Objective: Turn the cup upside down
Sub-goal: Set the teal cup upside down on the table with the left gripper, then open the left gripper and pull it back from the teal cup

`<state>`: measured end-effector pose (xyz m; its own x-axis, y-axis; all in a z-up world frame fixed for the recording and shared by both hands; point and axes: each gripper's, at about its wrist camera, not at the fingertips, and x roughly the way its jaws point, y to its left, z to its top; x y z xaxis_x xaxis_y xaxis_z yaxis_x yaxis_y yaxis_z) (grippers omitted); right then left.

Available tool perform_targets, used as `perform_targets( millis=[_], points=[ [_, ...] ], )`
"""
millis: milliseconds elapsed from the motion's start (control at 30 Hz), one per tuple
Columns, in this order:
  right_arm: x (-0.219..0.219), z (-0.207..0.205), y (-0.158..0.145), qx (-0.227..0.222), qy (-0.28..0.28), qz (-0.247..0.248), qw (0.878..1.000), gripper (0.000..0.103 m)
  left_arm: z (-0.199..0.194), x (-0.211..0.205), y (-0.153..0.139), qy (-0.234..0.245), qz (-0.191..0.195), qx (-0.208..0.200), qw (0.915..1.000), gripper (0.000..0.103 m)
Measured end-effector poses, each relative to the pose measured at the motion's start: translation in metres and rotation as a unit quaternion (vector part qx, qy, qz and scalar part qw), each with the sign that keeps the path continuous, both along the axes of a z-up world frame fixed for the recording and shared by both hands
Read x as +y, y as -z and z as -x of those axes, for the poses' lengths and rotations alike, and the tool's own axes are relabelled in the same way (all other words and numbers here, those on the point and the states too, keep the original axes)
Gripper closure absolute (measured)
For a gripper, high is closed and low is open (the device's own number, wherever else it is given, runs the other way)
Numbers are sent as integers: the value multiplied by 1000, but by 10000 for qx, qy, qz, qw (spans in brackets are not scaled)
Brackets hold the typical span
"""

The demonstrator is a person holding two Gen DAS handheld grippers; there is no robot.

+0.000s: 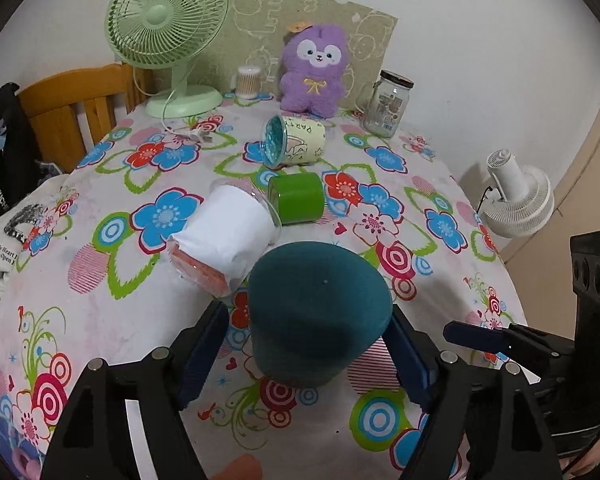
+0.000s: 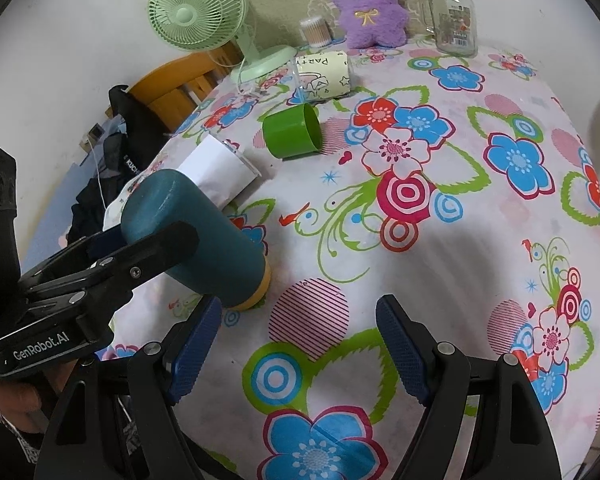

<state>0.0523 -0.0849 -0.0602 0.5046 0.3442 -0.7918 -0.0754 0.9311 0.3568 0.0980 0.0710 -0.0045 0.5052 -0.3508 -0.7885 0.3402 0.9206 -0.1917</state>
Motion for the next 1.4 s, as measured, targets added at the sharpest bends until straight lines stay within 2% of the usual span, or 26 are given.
perform_targets(
  millis=[733,1067,1400],
  points=[
    [2,5,-10,-92,34,54,9999,21,5,3,-13,16,91,-184,9998,23],
    [8,6,-19,-160,20,147,9998,21,5,11,-20,-93,165,-305,9994,13],
    [13,11,-32,-264,40,233,9994,21,9,19,-28,-126,236,-410,9988,11]
  ],
)
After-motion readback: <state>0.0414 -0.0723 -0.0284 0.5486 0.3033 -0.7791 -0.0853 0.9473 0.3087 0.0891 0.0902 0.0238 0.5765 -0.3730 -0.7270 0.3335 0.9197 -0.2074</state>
